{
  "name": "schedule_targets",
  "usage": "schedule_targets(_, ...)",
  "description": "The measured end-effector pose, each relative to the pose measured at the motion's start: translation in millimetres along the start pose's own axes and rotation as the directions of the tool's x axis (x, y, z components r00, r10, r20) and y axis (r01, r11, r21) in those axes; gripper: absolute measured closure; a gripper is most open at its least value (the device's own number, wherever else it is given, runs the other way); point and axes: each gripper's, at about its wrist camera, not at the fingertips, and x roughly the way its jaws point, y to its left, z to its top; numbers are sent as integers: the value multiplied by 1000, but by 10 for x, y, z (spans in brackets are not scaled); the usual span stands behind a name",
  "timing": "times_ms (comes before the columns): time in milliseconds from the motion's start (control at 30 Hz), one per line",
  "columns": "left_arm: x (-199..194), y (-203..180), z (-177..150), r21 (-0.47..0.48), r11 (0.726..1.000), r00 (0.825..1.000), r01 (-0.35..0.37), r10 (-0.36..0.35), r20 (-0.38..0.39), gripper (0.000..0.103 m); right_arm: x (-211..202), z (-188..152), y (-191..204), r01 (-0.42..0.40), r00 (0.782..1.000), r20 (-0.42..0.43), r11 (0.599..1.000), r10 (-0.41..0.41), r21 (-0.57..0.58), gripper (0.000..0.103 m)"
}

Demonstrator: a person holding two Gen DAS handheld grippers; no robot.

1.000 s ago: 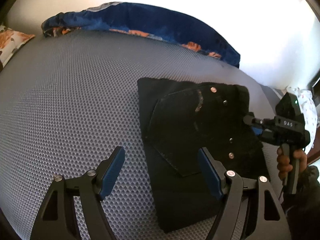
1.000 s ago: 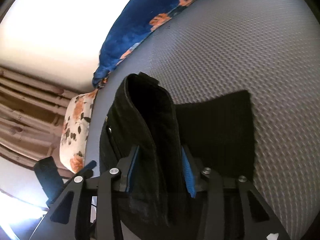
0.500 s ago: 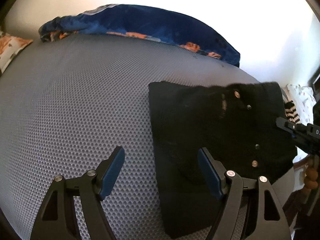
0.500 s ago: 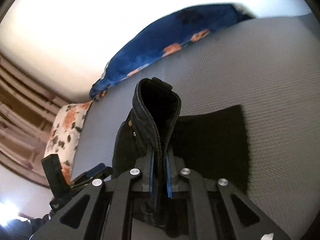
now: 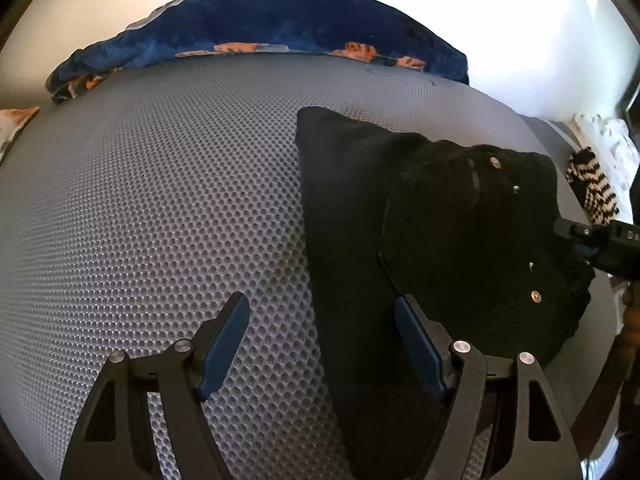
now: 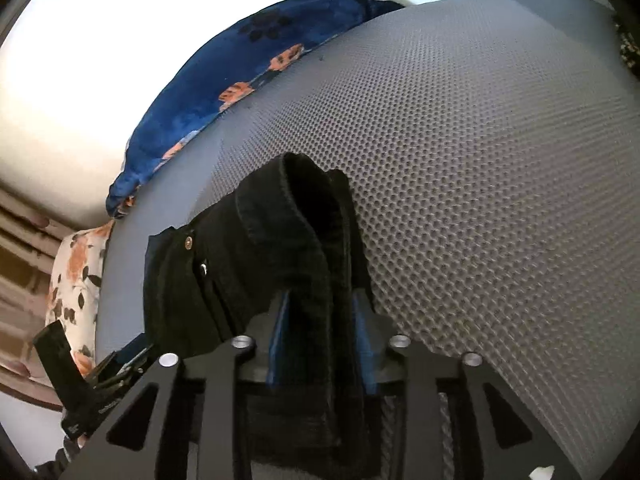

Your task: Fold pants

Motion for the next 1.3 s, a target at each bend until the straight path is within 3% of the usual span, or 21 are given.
schedule_targets(267,-311,-115,-164,58,996,995,62,-66,72,27,-266,-349,22,-15,999,-28,1000,15,-12,73)
schedule_targets(333,-335,-175,-221,94,992,994,83,-90,68,27,-292,-405,32,-25,999,-21,1000,24,-10,80)
schedule_targets(400,-332,-221,-259,118,990,995,74,-81,59,27,-354,-429,81,-4,1000,18,1000,4,-29,87)
schedule_targets(567,-378,-317,-306,158,986,996,59,-70,61,27,-553,-556,189,39,996,78,998,-35,-43,90)
schedule_targets(733,-286,-361,-354,193,981,999,33,-38,24,27,-513,-653,104,68,996,62,997,-66,-30,90)
schedule_targets(1233,-168,-293,-388,150,987,998,58,-56,-14,27,-398,-659,-49,27,999,35,999,-29,47,89)
schedule_targets(1300,-189,-253,-373,133,989,998,67,-65,-17,27,-399,-650,-58,24,999,29,998,-26,64,84)
